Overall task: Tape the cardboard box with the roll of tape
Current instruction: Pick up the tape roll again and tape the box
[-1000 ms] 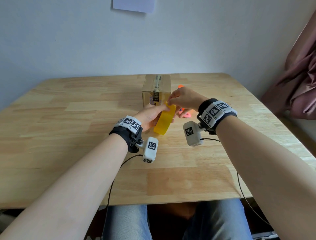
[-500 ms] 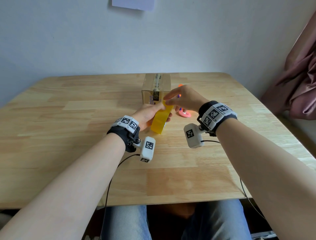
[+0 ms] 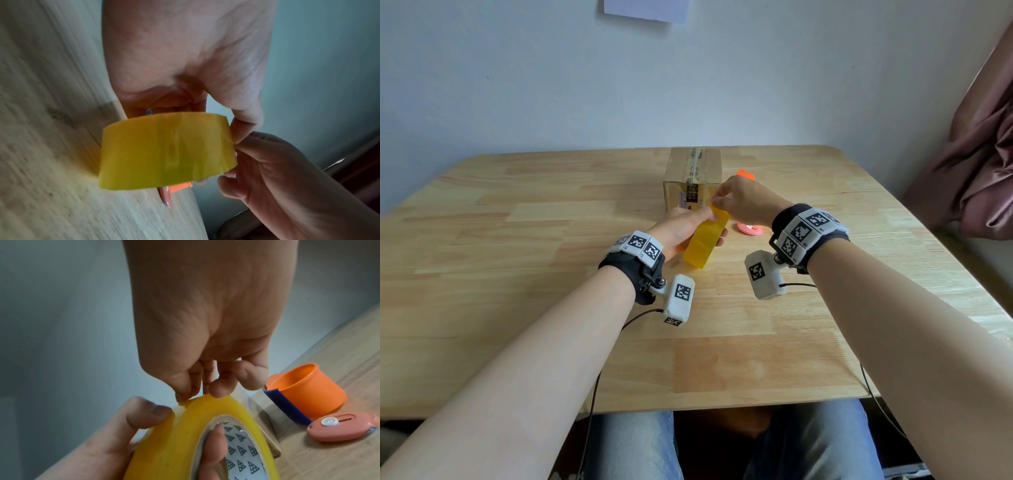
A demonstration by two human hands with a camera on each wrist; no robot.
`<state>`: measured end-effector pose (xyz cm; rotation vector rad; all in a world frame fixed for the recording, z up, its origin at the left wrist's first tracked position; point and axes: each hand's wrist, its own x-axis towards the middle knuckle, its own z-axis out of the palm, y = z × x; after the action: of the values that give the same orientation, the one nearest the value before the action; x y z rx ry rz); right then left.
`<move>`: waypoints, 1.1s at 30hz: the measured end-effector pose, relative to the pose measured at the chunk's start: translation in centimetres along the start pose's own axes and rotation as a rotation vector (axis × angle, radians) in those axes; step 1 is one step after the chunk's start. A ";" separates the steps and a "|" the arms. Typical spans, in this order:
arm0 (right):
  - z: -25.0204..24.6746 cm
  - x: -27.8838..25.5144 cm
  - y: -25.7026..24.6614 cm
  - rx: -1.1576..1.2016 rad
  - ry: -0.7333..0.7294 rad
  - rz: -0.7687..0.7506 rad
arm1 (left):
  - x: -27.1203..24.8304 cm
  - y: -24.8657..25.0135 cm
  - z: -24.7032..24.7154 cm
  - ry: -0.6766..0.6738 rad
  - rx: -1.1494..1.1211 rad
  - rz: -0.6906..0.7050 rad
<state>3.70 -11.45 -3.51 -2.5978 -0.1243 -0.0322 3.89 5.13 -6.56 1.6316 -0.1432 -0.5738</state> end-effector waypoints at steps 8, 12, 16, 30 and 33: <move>-0.4 -0.8 0.6 0.064 0.021 -0.033 | 0.3 0.0 0.0 0.016 -0.003 -0.002; -1.0 -1.4 1.2 0.193 0.042 -0.062 | 0.6 -0.1 -0.3 0.015 -0.004 -0.006; -0.8 -1.3 1.2 0.176 0.036 -0.031 | 0.7 -0.3 -0.4 0.009 0.007 0.003; 0.2 -0.5 0.8 0.020 0.108 0.006 | 0.5 -0.5 -0.6 0.124 0.039 0.054; 0.1 -0.7 0.6 0.005 0.090 -0.013 | 1.0 -0.7 -0.7 0.166 0.079 0.062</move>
<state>3.02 -11.94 -3.90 -2.5855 -0.1087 -0.1534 4.84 5.42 -7.51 1.7374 -0.0942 -0.3883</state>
